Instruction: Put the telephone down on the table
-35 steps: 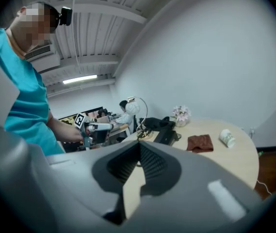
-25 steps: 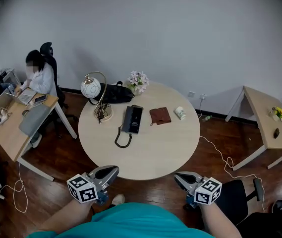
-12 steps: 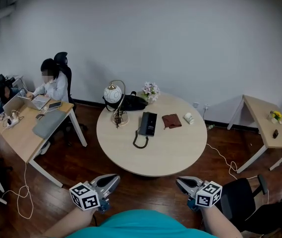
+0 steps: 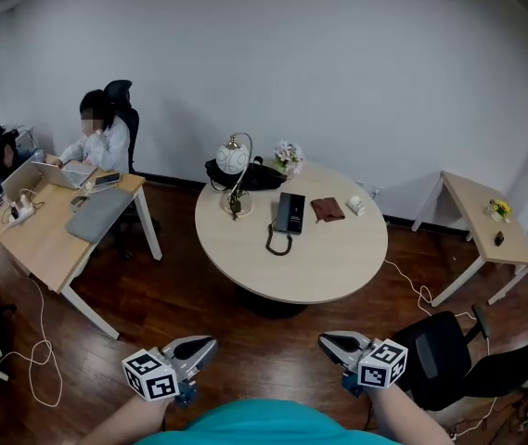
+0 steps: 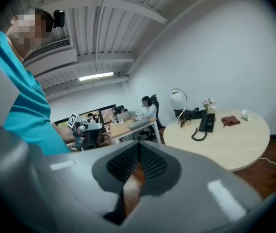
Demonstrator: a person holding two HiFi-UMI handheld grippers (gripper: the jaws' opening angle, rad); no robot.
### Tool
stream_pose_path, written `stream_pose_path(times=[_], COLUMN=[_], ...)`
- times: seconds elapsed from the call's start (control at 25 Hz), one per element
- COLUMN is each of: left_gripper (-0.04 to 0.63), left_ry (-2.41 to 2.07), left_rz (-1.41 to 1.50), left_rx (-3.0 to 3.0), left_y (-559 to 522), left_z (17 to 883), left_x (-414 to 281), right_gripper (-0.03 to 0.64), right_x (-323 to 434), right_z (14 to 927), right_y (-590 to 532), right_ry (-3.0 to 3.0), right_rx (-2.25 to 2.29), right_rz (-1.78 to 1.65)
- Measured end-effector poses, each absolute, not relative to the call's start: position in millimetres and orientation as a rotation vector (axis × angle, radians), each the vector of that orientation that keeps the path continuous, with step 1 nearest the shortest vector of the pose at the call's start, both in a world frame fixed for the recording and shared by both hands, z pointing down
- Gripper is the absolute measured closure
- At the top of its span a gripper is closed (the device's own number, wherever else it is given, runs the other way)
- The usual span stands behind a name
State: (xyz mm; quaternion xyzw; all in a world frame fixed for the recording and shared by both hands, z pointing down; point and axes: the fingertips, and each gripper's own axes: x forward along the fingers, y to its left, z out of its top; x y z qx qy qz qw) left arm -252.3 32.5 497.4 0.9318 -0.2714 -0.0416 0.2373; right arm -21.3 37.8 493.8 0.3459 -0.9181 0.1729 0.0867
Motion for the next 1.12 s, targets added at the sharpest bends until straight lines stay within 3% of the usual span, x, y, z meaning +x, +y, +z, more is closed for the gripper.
stream_pose_path(times=[0.8,1.12], left_gripper=[0.589,0.589], left_ry=[-0.737,-0.744], left_rz=[-0.076,-0.048], left_rx=[2.593,2.615], left_y=[127.3,132.1], left_z=[484.6,483.0], left_x=[-119.5,-110.9], right_gripper=[0.615,0.616], right_x=[80.5,88.3], right_z=[506.5,502.4], right_y=[146.8,150.1], right_ry=[-2.799,-2.813], right_rx=[0.983,0.993], right_rz=[0.627,0.578])
